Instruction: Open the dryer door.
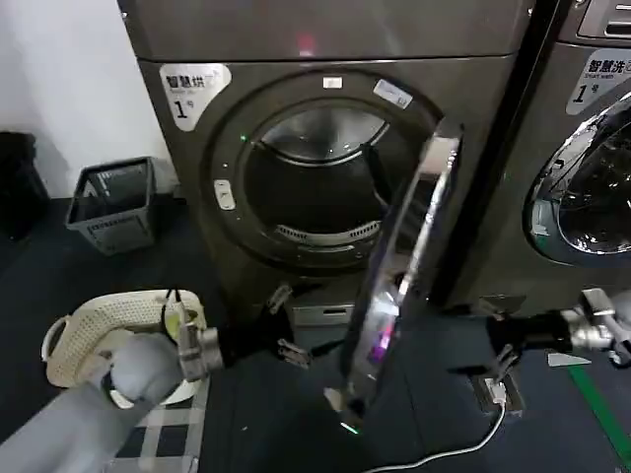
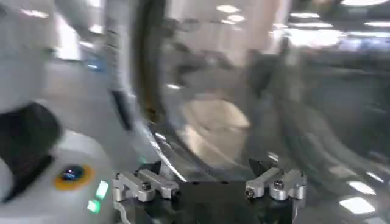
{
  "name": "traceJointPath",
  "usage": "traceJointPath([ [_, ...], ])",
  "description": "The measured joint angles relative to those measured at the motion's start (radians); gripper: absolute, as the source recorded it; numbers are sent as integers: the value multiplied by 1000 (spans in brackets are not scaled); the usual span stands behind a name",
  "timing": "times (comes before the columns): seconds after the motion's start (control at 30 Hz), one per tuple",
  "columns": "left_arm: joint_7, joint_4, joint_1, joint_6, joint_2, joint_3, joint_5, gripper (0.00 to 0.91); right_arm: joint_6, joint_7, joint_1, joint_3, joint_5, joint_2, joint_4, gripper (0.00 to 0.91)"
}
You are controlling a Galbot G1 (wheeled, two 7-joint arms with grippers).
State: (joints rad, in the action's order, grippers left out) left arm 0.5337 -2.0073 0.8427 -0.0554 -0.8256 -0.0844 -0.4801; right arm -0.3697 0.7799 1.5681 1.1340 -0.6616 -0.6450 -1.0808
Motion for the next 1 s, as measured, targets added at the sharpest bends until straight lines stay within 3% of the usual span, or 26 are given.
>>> traceJointPath([
  [0.27, -11, 19, -38, 9, -54, -47, 17, 907, 79, -292, 140, 229, 119, -148, -53, 907],
  [0.5, -12, 47, -72, 11, -115, -98, 38, 907, 187, -552, 255, 369, 237, -270, -101, 907],
  [0.77, -26, 94, -111, 21, -188, -148, 56, 907, 389, -801, 372, 492, 410, -399, -212, 907],
  [0.87, -28, 109, -123, 22, -212, -167, 61, 907, 456, -841, 418, 532, 440, -442, -260, 907],
  [1.0, -36, 133, -139, 22, -238, -194, 73, 907, 497, -851, 455, 573, 461, -477, -305, 907],
])
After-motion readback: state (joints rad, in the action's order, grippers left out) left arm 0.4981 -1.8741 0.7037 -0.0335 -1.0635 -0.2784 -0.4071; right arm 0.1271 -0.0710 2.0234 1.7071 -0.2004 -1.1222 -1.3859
